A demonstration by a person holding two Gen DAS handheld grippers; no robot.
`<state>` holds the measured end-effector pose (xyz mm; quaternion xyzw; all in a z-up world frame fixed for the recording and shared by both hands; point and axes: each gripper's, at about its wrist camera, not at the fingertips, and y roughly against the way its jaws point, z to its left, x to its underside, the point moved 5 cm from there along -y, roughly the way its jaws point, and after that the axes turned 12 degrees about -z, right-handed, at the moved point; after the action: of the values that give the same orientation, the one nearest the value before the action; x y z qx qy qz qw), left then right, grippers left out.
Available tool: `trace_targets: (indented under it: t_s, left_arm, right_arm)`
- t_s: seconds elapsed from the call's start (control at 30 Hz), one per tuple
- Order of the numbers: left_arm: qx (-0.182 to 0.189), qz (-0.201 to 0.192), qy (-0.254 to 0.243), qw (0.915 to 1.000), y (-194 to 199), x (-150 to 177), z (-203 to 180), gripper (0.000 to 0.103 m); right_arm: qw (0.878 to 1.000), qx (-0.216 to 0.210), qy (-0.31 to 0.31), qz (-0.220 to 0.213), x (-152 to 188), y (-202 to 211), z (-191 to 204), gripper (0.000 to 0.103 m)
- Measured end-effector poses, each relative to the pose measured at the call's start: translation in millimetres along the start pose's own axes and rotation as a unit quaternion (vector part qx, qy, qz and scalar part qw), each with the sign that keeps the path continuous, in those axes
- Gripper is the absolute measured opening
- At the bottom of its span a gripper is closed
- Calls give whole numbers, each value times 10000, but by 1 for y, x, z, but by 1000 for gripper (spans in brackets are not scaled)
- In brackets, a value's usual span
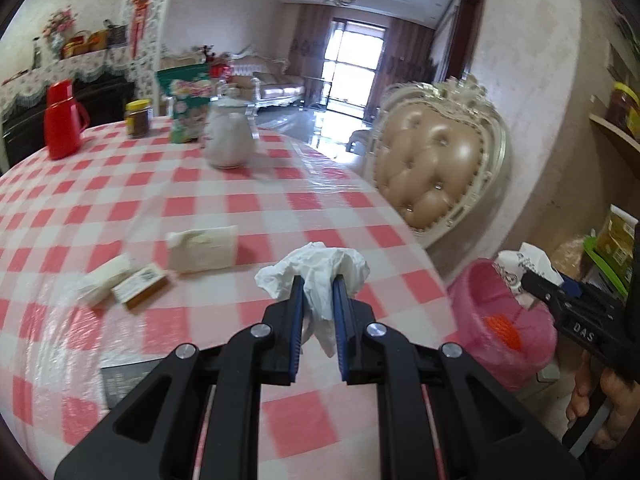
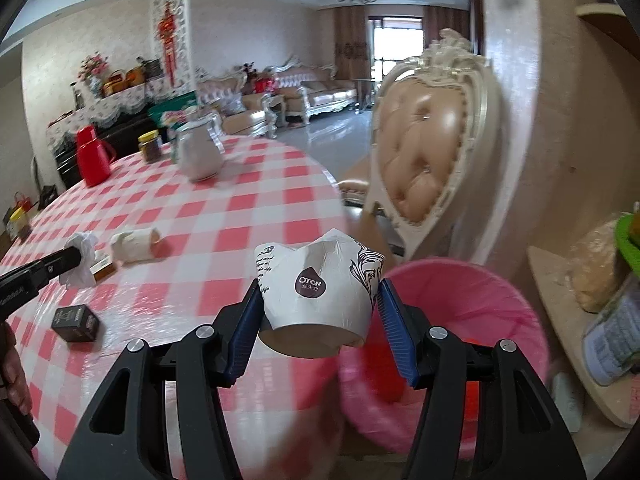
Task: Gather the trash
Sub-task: 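Carry the tissue and paper cup over the pink bin and open both tools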
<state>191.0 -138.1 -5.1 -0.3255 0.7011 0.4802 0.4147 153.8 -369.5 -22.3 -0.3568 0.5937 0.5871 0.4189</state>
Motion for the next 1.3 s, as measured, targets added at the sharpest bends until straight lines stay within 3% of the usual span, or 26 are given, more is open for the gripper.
trace_targets:
  t_s: [0.27, 0.7, 1.23, 1.3]
  left_arm:
    - [506, 135, -344, 9980, -23, 4, -73, 14]
    - [1191, 340, -678, 9900, -57, 11, -171, 14]
    - [1459, 599, -835, 9839, -91, 19, -218, 14]
    - [1489, 636, -830, 9833, -96, 21, -220, 14]
  right_arm:
    - [9994, 335, -78, -49, 1, -1, -50, 55]
    - [9984, 553, -141, -20, 3, -13, -100, 55]
    - [9980, 603, -164, 99, 2, -39, -125, 57]
    - [9977, 630, -204, 107, 2, -39, -129, 61]
